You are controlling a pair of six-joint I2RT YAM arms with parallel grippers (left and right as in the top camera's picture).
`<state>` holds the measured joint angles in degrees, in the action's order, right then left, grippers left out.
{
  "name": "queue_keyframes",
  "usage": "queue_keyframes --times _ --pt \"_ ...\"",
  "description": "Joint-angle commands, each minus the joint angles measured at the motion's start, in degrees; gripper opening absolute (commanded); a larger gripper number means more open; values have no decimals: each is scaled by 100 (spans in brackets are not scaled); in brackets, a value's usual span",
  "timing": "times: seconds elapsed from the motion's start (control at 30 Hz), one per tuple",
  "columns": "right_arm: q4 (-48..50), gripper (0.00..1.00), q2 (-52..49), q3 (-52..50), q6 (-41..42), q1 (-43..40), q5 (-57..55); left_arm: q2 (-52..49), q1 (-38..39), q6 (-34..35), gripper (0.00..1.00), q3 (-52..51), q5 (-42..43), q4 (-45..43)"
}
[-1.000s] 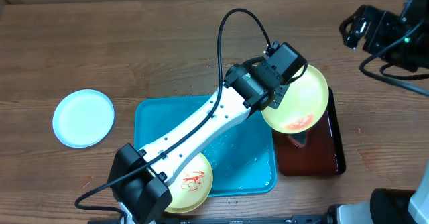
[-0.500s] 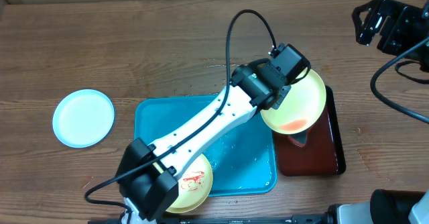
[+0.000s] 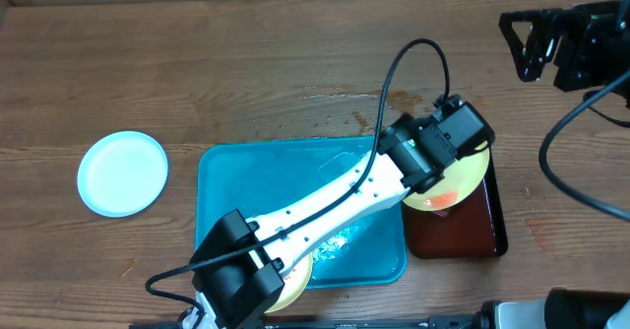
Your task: Clean dirty plates on tray and stack at the side
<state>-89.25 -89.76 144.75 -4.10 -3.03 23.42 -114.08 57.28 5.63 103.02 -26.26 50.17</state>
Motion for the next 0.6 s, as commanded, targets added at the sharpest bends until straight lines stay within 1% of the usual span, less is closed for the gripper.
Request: queue_keyframes --times 0.0,0.13,0.23,0.33,0.57 --pt "120 100 229 127 -247 -31 240 -66 114 -188 4 162 -562 -44" --pt "162 100 363 127 -479 -31 369 -66 282 -337 4 162 -949 -140" --pt "166 100 448 127 -476 -31 372 -66 402 -531 4 162 -1276 -278" --pt "155 100 529 127 -540 -31 391 -66 503 -750 4 162 -1432 -378" --pt "155 100 660 127 -542 -31 391 -68 638 -935 4 162 -1801 -522"
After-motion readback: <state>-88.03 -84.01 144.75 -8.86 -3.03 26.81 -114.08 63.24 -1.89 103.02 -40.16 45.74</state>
